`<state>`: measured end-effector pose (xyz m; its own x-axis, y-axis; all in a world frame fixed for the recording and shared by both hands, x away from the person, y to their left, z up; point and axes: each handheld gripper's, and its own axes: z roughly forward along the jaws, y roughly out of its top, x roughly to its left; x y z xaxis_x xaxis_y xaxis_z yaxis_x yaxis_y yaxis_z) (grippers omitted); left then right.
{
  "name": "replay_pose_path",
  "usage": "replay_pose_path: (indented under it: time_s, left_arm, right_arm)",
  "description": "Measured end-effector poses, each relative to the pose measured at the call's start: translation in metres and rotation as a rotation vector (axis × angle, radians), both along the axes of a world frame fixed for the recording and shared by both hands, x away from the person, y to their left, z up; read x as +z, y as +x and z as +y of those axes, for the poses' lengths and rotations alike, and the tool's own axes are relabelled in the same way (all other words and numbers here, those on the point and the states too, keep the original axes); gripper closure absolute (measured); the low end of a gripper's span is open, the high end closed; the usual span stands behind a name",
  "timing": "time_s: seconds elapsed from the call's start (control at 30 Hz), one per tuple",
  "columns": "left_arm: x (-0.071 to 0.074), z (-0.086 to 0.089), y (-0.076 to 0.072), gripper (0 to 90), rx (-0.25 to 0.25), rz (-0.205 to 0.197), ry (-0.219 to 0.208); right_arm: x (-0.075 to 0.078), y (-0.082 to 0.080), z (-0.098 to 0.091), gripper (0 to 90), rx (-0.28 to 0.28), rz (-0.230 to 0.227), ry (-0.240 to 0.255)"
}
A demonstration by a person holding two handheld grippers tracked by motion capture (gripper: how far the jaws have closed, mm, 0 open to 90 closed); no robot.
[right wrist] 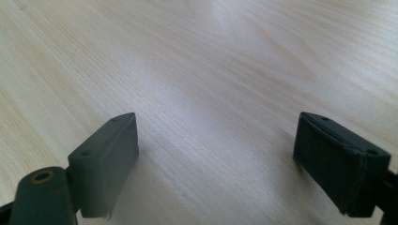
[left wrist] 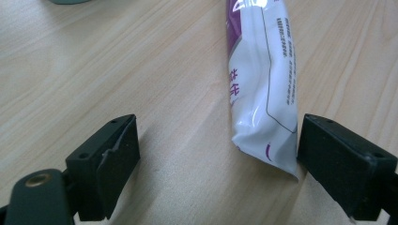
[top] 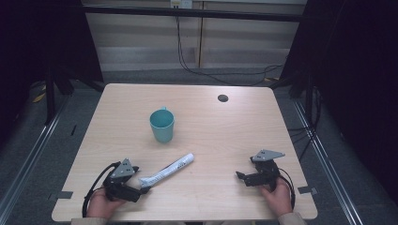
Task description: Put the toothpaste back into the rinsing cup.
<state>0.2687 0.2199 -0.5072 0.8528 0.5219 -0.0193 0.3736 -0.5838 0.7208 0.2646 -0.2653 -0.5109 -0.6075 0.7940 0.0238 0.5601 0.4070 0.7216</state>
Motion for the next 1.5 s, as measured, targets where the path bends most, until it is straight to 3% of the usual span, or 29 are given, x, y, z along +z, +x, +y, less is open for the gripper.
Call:
replay_pose_path:
  time_s: [0.23, 0.37, 0.4, 0.43, 0.6, 0.63, 0.67, 0.87, 0.9, 1.07, 1.27, 1.37, 1.5]
  left_arm:
    - [0.0, -0.001, -0.002, 12.7, 0.019, 0.005, 0.0]
    - [0.006, -0.004, 0.0, 15.9, 0.03, 0.031, 0.047]
    - [0.011, -0.006, 0.0, 17.7, 0.035, 0.066, 0.083]
    - [0.013, -0.008, 0.0, 19.6, 0.029, 0.084, 0.089]
    - [0.02, -0.015, -0.001, 22.7, -0.007, 0.107, 0.146]
    - [0.025, -0.021, 0.0, 22.9, -0.03, 0.136, 0.207]
    - [0.028, -0.024, 0.002, 23.9, -0.039, 0.148, 0.235]
    - [0.041, -0.038, 0.011, 25.7, -0.052, 0.196, 0.297]
    - [0.045, -0.043, 0.016, 25.9, -0.051, 0.216, 0.336]
    - [0.047, -0.059, 0.023, 29.6, -0.075, 0.236, 0.407]
    - [0.042, -0.071, 0.028, 34.2, -0.093, 0.269, 0.44]
    - [0.039, -0.077, 0.03, 35.6, -0.108, 0.277, 0.481]
    - [0.038, -0.081, 0.033, 36.0, -0.094, 0.295, 0.482]
  right_arm:
    - [0.0, 0.0, 0.0, 13.6, 0.0, 0.0, 0.0]
    - [0.0, 0.0, 0.0, 13.6, 0.001, -0.001, 0.0]
    - [0.0, 0.0, 0.0, 13.6, 0.001, -0.001, 0.0]
    - [0.0, 0.0, 0.0, 13.6, 0.001, -0.001, 0.0]
    - [0.0, 0.0, 0.0, 13.6, 0.001, -0.001, 0.0]
    - [0.0, 0.0, 0.0, 13.6, 0.001, -0.001, 0.0]
    - [0.0, 0.0, 0.0, 13.6, 0.001, -0.001, 0.0]
    - [0.0, 0.0, 0.0, 13.7, 0.001, -0.001, 0.002]
    - [0.0, 0.0, 0.0, 13.7, 0.0, -0.002, -0.001]
    - [0.0, 0.0, 0.0, 13.7, 0.0, -0.002, -0.001]
    - [0.0, 0.0, 0.0, 13.7, 0.0, -0.002, 0.0]
    - [0.0, 0.0, 0.0, 13.7, 0.0, -0.001, -0.001]
    - [0.0, 0.0, 0.0, 13.7, 0.0, -0.002, -0.001]
